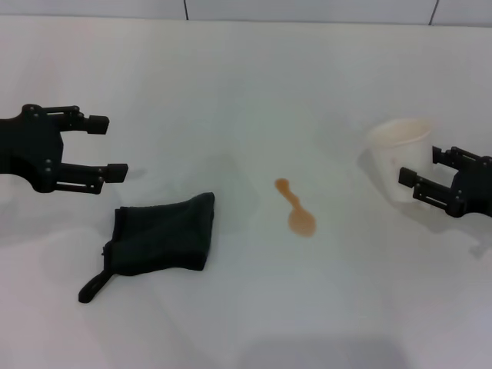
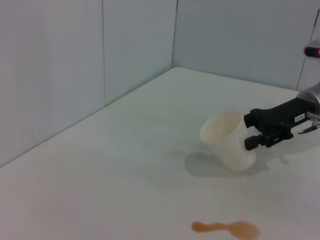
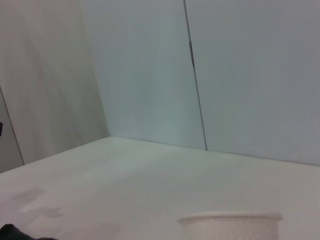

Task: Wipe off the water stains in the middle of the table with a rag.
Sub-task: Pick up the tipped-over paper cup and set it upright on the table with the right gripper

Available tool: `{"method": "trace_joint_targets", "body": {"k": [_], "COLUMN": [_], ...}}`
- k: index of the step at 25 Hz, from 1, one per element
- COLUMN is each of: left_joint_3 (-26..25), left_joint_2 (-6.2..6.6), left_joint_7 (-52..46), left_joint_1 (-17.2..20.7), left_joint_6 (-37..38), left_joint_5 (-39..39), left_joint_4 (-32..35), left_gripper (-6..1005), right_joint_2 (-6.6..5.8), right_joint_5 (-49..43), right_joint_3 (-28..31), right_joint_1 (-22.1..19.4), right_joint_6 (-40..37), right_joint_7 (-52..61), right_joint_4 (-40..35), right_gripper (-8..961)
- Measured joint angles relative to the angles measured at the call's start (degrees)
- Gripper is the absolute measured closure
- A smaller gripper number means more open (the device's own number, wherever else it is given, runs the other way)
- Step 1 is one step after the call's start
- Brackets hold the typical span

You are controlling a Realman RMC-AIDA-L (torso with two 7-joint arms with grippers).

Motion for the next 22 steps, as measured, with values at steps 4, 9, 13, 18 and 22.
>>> {"method": "trace_joint_targets", "body": {"k": [4,9,13,18,22], "left_joint_3": [0.00,0.00,0.00,0.00,0.00], "left_joint_2": [0.00,0.00,0.00,0.00,0.01], "left_joint_7": [-0.29,-0.34,-0.36,-0.43,-0.51], "left_joint_1": [0.00,0.04,0.04,-0.06,-0.18], "left_joint_6": [0.03,0.04,0.04,0.05,0.21], "left_joint_5": [0.00,0.00,0.00,0.00,0.04], "left_joint_4": [0.11,0.21,0.26,0.28,0.35], "left_gripper": [139,139,139,139,139], "right_joint_2": [0.00,0.00,0.00,0.00,0.00], "right_joint_5": [0.04,0.04,0.05,0.06,0.12], "right_joint_3": [0.04,0.07,0.08,0.08,1.08], "right_joint_1": [-0.13,-0.24,-0.69,-1.09,-1.55], "right_joint_6": [-0.02,-0.28,-0.43,-0.62,-1.26], "right_joint_7": [-0.06,-0.12,-0.16,-0.25,-0.55], "right_joint_4": [0.71,1.65,1.76,2.46,2.98], "right_gripper": [298,298,299,295,285]}}
